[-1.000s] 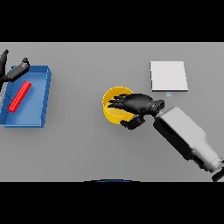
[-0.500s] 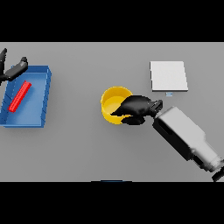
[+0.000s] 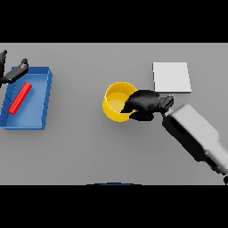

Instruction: Pick up the red beaker and tilt it to pour out 1 green nut into yellow bowl. Pick up the yellow bowl and place it on the metallic measuring scale.

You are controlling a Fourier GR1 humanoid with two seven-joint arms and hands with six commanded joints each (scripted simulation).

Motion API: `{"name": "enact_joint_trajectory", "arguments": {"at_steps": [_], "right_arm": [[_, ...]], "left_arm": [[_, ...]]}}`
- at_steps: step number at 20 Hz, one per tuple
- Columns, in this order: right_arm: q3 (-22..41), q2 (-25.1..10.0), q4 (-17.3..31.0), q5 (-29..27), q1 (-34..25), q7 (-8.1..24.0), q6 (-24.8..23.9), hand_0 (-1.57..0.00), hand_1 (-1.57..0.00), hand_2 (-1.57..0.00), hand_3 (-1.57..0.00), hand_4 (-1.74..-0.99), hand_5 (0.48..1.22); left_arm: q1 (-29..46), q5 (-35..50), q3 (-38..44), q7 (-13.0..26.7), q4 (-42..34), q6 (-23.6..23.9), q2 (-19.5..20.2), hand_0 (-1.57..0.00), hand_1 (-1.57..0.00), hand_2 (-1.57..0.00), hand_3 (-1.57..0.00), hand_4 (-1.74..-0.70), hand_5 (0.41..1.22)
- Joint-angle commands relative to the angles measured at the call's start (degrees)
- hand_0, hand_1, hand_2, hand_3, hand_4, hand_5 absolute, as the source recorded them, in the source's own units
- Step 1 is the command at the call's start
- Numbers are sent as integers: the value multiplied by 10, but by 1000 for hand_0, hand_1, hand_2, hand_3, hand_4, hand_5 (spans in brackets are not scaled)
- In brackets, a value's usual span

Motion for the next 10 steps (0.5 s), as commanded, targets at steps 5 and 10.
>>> {"name": "enact_joint_trajectory", "arguments": {"at_steps": [5,10], "right_arm": [[-13,-22,0,-5,-29,24,16,-1560,-1546,-1556,-1361,-1724,1218],[-31,-40,11,-10,-49,38,8,-1471,-1535,-1566,-1279,-1723,1220]], "left_arm": [[-2,6,8,-4,0,1,4,1,1,1,1,-798,737],[-2,6,9,-6,6,-7,7,1,1,1,1,-794,748]]}}
